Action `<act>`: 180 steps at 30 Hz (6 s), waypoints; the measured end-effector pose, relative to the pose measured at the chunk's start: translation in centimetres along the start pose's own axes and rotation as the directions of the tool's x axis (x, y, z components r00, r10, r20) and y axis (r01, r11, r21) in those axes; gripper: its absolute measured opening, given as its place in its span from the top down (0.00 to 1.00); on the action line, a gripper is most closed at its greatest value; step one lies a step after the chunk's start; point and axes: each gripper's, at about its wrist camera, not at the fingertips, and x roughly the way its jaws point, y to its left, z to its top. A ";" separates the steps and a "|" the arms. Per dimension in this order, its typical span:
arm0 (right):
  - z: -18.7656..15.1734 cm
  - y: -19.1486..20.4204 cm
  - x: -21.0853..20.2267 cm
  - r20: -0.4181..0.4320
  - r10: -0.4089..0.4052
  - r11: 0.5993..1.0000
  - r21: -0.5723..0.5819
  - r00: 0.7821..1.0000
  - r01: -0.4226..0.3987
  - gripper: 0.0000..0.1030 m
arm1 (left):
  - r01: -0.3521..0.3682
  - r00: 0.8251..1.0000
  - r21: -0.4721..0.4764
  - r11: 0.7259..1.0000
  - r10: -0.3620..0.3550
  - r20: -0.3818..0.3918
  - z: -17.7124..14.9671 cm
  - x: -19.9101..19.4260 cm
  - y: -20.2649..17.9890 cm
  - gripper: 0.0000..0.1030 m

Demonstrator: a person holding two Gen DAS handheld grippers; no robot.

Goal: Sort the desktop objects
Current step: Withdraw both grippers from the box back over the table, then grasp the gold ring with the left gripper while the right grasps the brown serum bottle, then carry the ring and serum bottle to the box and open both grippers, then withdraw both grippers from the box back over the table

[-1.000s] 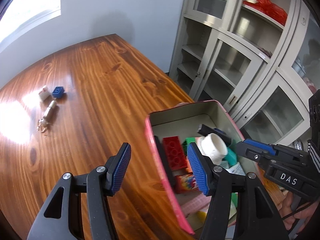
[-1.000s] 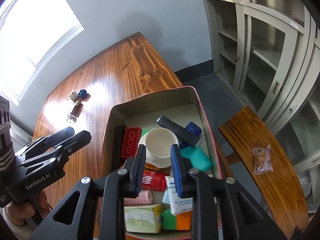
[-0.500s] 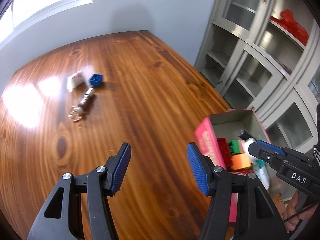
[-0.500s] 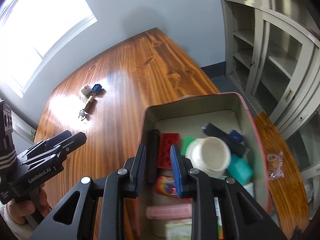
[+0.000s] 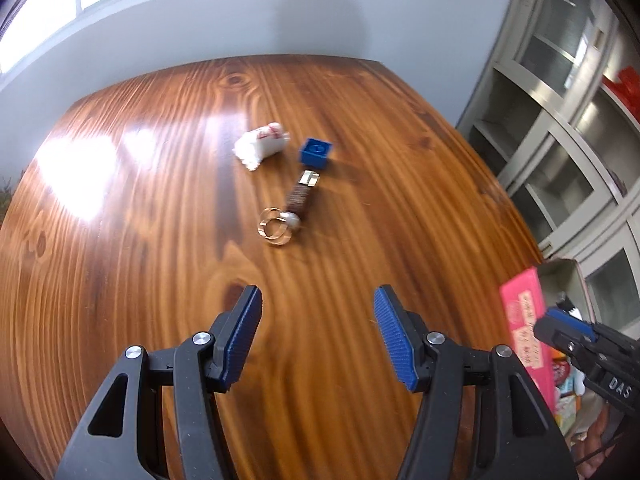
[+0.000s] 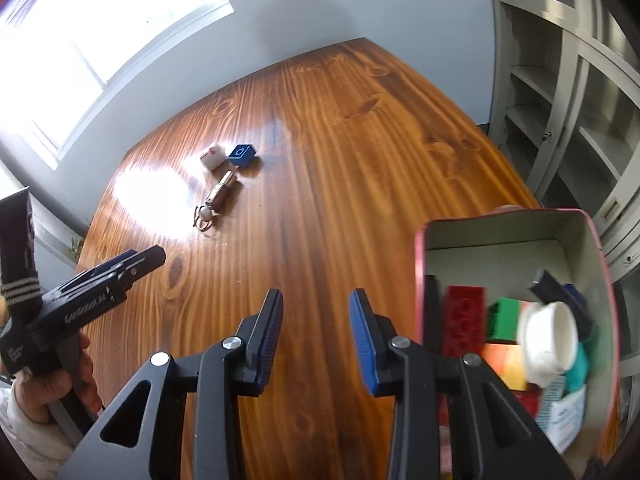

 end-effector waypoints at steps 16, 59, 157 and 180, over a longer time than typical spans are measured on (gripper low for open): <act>1.2 2.4 4.5 -0.052 -0.070 0.996 0.047 0.996 0.073 0.49 | 0.029 0.999 0.080 0.996 -0.026 -0.044 4.3 8.0 3.0 0.40; 11.0 13.6 20.0 -0.155 -0.017 0.991 -0.135 0.988 -0.004 0.59 | 0.069 0.998 -0.001 0.998 -0.069 -0.001 4.6 7.5 9.9 0.62; -1.1 -6.8 -5.6 0.045 0.021 0.999 0.030 0.999 -0.022 0.39 | 0.055 0.997 0.115 0.992 -0.062 0.053 -2.1 -3.9 -12.5 0.39; 5.7 2.9 6.7 -0.074 0.003 1.000 -0.018 0.997 -0.004 0.36 | -0.021 0.999 0.052 0.998 0.019 0.040 8.4 6.6 2.5 0.39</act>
